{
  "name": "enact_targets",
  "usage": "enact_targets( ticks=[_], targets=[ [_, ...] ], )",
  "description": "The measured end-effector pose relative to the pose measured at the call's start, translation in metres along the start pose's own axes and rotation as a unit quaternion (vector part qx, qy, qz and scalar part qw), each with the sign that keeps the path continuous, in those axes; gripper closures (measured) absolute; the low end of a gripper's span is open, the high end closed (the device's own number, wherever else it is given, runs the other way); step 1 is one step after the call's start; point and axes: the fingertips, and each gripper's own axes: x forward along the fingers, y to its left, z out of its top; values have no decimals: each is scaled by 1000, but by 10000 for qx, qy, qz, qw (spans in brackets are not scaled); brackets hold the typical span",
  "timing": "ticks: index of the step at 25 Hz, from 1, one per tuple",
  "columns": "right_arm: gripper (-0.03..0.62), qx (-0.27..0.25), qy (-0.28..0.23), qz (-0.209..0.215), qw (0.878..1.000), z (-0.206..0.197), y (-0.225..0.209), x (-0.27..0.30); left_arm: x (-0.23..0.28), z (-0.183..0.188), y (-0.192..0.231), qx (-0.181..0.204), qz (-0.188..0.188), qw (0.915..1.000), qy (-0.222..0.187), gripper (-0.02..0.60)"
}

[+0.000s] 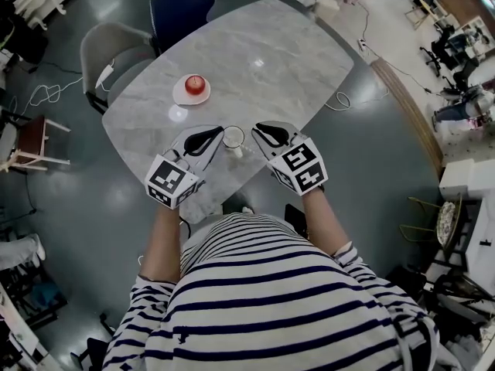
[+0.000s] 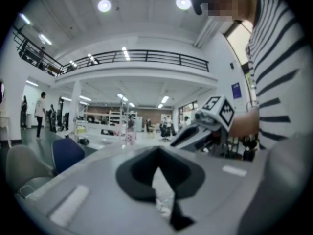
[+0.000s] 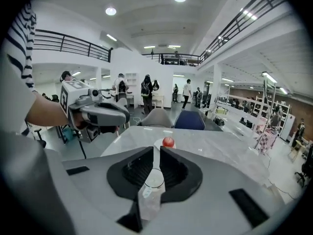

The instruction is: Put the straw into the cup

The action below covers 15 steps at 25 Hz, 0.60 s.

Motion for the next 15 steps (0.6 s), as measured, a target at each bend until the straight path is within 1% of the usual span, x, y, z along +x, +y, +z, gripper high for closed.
enact_targets(
  ticks=[3, 6, 12, 15],
  targets=[
    [562, -102, -155, -91, 9998, 5, 1, -18, -8, 0, -4, 41, 43, 10000, 23, 574],
    [569, -90, -281, -93, 9995, 4, 5, -33, -17, -3, -9, -26, 105, 9999, 31, 575],
    [583, -116, -681, 114, 9975, 8, 21, -57, -36, -11, -36, -159, 159, 9997, 37, 575],
    [586, -5, -728, 270, 9970, 1, 28, -66, -39, -19, -48, -239, 158, 9995, 125, 575]
  ],
)
